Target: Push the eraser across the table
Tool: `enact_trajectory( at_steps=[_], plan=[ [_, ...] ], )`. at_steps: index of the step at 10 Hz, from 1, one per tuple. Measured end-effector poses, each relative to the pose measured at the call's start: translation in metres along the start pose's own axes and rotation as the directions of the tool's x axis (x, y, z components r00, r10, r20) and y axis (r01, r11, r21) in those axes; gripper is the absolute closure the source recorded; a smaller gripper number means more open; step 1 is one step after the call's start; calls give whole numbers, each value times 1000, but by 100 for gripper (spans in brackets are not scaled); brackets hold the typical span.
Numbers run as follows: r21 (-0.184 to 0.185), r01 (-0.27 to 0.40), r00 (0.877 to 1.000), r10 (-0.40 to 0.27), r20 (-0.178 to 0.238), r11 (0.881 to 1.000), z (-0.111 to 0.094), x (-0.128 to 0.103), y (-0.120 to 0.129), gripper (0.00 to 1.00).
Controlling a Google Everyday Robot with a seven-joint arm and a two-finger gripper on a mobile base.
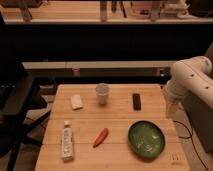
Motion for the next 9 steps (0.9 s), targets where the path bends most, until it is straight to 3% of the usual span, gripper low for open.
enact_trajectory(
  at_steps=[6, 9],
  plan=[
    [9, 10, 1000, -10, 5, 1000, 0, 6, -17, 20],
    [13, 13, 1000, -13, 11, 1000, 1, 7, -26, 33]
  ],
)
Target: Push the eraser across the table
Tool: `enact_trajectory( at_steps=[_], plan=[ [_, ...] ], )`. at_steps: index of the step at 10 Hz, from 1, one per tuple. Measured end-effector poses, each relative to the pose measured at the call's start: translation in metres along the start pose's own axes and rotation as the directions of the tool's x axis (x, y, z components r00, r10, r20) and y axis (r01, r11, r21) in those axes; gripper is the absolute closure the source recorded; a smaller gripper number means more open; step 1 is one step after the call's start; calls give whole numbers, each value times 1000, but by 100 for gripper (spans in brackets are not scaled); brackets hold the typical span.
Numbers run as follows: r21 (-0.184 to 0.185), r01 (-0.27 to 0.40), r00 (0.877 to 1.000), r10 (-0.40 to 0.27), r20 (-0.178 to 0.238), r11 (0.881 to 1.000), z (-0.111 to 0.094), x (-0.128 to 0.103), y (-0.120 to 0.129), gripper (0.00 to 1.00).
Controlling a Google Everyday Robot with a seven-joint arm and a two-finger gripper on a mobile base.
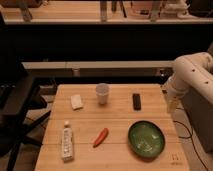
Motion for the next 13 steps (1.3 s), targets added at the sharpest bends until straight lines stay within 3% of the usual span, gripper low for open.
enact_trajectory(
  at_steps=[3, 4, 10, 13],
  plan=[
    [-1, 3, 1000, -3, 3, 1000, 2, 2, -6, 35],
    [-1, 2, 1000, -2, 6, 1000, 3, 4, -8, 39],
    [12, 8, 1000, -9, 23, 1000, 10, 14, -26, 98],
    [15, 6, 1000, -6, 30, 1000, 16, 18, -33, 100]
  ],
)
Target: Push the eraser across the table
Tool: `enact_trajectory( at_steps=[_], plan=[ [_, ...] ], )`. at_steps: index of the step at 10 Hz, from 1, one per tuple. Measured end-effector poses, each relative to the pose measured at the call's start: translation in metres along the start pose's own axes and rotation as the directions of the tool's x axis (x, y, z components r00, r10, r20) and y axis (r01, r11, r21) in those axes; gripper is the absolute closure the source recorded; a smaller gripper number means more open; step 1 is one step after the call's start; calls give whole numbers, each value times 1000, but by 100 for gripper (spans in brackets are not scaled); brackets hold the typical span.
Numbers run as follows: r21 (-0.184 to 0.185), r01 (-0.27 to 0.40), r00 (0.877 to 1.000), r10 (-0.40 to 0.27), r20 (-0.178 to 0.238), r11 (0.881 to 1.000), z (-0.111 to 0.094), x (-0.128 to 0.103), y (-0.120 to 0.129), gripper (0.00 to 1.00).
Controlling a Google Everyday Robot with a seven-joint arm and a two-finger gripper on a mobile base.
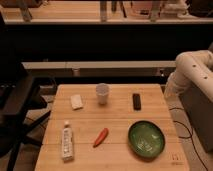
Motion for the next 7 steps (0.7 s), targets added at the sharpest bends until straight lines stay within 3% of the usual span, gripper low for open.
enact_trajectory(
  at_steps=[7],
  plan=[
    [17, -10, 1000, 9, 27, 1000, 19, 15, -20, 100]
  ],
)
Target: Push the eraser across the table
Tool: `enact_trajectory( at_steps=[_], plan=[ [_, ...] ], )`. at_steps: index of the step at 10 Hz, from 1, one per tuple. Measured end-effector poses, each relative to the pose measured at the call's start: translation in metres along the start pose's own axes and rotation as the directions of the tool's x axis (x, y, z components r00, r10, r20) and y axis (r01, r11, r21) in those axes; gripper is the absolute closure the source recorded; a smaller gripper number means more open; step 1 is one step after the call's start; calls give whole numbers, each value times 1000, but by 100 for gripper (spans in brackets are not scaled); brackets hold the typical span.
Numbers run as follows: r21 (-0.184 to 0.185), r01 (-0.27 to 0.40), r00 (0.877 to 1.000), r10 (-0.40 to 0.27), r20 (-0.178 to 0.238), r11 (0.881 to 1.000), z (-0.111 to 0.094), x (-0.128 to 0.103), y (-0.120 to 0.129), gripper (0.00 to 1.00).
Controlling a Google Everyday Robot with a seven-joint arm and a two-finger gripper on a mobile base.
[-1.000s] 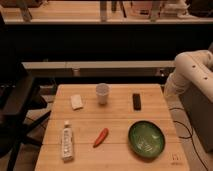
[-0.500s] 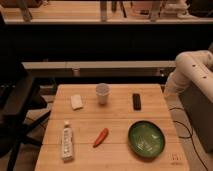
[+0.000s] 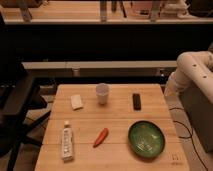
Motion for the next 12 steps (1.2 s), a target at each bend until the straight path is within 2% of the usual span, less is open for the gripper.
enact_trajectory(
  at_steps=[12],
  plan=[
    [17, -31, 999, 30, 32, 999, 38, 19, -21, 100]
  ],
)
